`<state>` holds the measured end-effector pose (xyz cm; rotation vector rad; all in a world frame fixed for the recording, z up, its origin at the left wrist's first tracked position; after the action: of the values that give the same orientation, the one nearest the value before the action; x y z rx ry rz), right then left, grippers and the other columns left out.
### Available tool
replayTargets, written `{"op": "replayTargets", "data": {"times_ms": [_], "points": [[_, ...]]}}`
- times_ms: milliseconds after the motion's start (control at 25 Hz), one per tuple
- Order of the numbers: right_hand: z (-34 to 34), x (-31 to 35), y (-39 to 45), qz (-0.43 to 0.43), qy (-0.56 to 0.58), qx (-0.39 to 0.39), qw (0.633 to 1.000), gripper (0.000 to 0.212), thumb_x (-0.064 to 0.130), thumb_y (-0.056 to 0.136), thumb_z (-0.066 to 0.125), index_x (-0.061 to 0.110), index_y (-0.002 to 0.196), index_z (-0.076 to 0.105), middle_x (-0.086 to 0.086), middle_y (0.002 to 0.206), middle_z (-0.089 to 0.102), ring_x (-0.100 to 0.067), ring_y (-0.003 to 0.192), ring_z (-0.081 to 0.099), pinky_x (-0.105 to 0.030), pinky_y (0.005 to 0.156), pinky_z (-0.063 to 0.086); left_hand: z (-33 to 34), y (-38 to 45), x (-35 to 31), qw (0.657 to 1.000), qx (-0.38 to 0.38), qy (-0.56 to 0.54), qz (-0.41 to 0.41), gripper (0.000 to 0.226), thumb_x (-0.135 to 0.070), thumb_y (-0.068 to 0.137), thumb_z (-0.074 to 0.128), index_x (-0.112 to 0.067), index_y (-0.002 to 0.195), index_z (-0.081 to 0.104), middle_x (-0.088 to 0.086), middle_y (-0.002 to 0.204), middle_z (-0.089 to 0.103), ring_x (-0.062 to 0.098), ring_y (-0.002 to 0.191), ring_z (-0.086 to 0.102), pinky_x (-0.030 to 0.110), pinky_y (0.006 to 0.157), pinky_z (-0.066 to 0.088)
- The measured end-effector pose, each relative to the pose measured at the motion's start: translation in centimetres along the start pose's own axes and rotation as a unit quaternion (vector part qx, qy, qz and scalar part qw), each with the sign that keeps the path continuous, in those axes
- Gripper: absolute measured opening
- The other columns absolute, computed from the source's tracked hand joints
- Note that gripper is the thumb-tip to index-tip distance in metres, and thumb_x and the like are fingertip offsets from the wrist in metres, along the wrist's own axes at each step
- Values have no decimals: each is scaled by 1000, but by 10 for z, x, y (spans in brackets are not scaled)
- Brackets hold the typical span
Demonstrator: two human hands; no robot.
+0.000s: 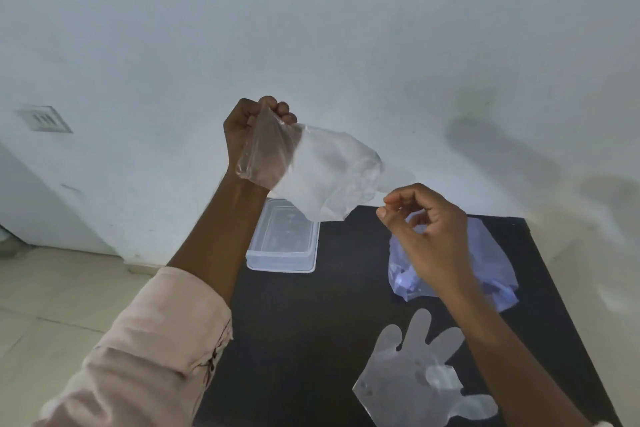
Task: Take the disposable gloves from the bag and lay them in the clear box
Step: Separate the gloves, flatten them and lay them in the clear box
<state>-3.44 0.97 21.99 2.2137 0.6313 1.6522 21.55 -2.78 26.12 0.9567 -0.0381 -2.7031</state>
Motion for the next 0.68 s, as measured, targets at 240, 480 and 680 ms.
{"op": "replayTargets", "data": {"times_ms": [240, 480, 680], "points": [[40, 25, 21, -45, -104, -35, 993, 27, 19, 89, 65, 14, 116, 62, -5, 109, 59, -12, 89, 56, -5, 67, 40, -6, 10, -20, 1000, 11, -11, -7, 9, -13, 66, 53, -9, 59, 55, 6, 60, 58, 19, 53, 55, 24, 60, 48], [66, 33, 47, -47, -139, -34, 989, 31, 17, 92, 58, 17, 123, 56, -4, 114, 53, -15, 103, 53, -20, 76, 42, -8, 13, -34, 1000, 9, -16, -12, 9, -12, 67, 51, -9, 59, 53, 6, 60, 57, 19, 51, 54, 25, 59, 47], [73, 30, 54, -63, -157, -28, 985, 11, 14, 89, 58, 19, 94, 66, -4, 99, 58, -20, 95, 55, -30, 76, 47, -11, 15, -43, 1000, 2, -4, 4, 18, -5, 59, 55, -11, 69, 42, 5, 67, 52, 18, 54, 51, 25, 59, 44]]}}
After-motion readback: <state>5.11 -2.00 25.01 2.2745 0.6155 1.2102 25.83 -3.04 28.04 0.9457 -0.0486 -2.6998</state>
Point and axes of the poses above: each hand's wrist, its own y-axis towards the middle knuckle, its own z-axis out of the palm, x = y × z, the point moved 8 cm from there along y, towards the middle knuckle
